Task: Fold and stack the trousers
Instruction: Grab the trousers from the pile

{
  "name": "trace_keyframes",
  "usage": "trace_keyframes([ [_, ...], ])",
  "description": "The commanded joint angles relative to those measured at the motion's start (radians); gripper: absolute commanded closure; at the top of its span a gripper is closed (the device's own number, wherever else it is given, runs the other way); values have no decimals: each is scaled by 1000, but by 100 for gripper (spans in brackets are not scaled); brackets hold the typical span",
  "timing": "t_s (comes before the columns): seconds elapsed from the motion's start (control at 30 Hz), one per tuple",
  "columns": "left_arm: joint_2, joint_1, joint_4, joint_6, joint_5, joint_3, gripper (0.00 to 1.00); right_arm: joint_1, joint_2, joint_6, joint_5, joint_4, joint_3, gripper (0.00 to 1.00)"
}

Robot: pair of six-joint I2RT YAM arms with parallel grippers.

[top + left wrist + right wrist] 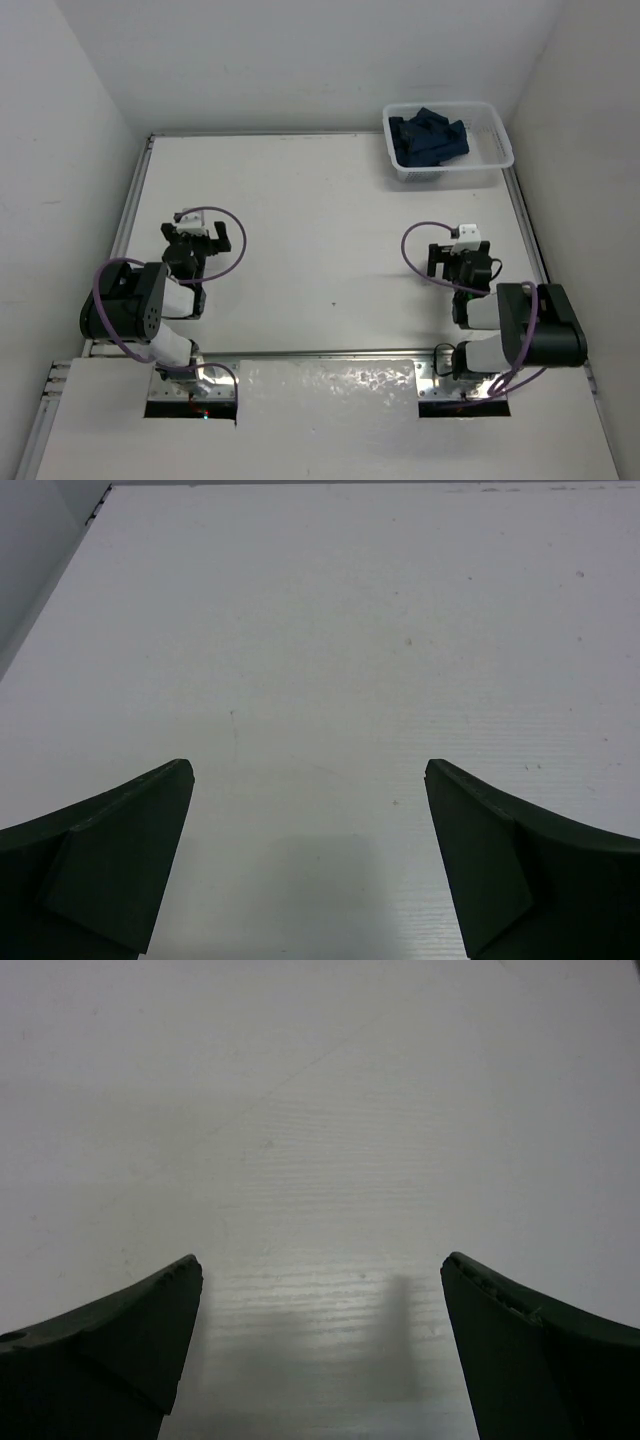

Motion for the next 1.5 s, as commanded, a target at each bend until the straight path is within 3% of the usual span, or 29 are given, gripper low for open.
trace_keyframes([
  [0.0,-16,-9,53,3,12,18,0,6,-143,-7,-5,-266,102,1],
  [0.13,-14,-9,56,5,12,17,0,3,-240,149,65,-502,368,1],
  [0.2,-17,-9,76,6,21,17,0,-4,-234,159,0,-586,554,3],
  [0.23,-40,-9,32,28,83,34,0,-9,-190,142,-108,-616,625,14],
  [0.27,-80,-9,-72,42,125,73,0,-9,-155,136,-153,-658,711,57],
  [0.3,-144,-9,-411,66,238,236,0,-9,-112,142,-181,-789,903,72],
  [0.33,-146,-9,-571,194,318,343,0,-9,-8,186,-200,-867,1002,81],
  [0.37,-137,-27,-687,244,372,430,0,-9,51,205,-201,-951,1111,81],
  [0.4,-132,-39,-808,271,371,556,0,-9,112,216,-204,-1094,1311,71],
  [0.47,-149,-48,-809,363,316,600,0,-7,295,246,-185,-1251,1493,51],
  [0.5,-168,-51,-806,504,304,600,0,-7,354,266,-169,-1290,1648,37],
  [0.6,-166,-62,-821,757,253,598,0,-6,586,345,-149,-1395,1924,23],
  [0.7,-162,-62,-811,803,187,598,0,0,790,418,-201,-1462,2153,19],
  [0.8,-165,-62,-806,764,159,600,0,12,884,452,-213,-1484,2220,16],
  [0.9,-162,-64,-839,711,170,601,0,41,867,449,-203,-1423,2119,16],
  [1.0,-157,-64,-882,681,199,607,0,54,890,414,-163,-1461,2118,16],
  [1.1,-152,-64,-893,655,219,610,0,83,933,420,-152,-1487,2123,23],
  [1.13,-151,-64,-896,651,222,612,0,85,939,421,-146,-1484,2117,26],
  [1.27,-148,-64,-890,657,225,615,1,85,955,427,-79,-1489,2114,56],
  [1.3,-148,-62,-889,661,224,615,1,85,956,420,-69,-1490,2117,75],
  [1.4,-149,-64,-881,661,216,614,1,83,944,405,-54,-1486,2137,100],
  [1.47,-152,-64,-876,658,219,611,1,85,917,395,-54,-1460,2151,100],
])
